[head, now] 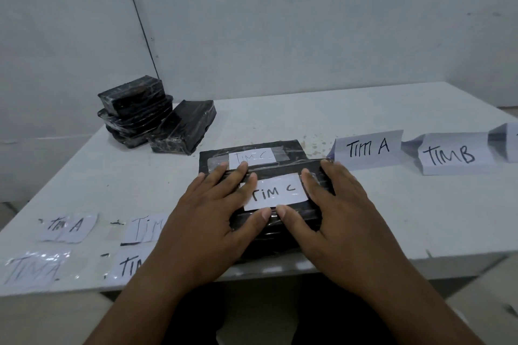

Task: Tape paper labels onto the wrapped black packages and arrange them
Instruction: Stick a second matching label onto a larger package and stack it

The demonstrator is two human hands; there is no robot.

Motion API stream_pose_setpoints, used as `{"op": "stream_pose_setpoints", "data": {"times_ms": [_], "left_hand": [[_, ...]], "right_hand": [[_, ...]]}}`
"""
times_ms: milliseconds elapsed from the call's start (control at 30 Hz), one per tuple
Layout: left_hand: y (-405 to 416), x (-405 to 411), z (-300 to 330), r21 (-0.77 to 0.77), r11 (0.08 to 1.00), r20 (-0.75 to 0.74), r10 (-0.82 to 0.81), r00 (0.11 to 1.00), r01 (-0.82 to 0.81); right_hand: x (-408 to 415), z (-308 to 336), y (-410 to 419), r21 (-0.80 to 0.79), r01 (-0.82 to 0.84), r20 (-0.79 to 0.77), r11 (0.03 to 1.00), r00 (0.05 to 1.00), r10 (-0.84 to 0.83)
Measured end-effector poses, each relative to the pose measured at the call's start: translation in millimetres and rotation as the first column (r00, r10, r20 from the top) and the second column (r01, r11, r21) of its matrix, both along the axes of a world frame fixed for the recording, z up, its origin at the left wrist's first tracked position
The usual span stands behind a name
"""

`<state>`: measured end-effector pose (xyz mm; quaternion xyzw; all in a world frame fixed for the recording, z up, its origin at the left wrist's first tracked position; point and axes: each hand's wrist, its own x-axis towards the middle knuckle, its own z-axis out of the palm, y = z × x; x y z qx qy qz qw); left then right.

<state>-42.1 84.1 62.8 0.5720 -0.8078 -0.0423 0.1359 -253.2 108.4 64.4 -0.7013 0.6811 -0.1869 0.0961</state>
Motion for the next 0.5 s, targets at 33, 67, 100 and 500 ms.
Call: {"op": "stream_pose_setpoints", "data": {"times_ms": [33,67,100,500], "left_hand": [[1,1,-1,-0.001,1.000,-0.018,0.014,1.000,-0.014],[2,1,-2,-0.001,1.000,-0.035,0.027,0.999,-0.027],[4,1,-3,-0.001,0.999,-0.065,0.038,0.997,-0.038],[-37,30,26,0.408,0.853,-0.603,0.519,0.606,-0.325]], "right_hand": [[0,-1,1,0.002,0.012,0.015,1.000,1.000,-0.012],[0,-2,2,0.013,0.024,0.028,1.000,0.999,-0.024],[0,-2,2,0.026,0.034,0.040,0.999,0.999,-0.035],[-9,58,-75,0.142,-0.027,0.165,0.989,0.986,0.004]]}}
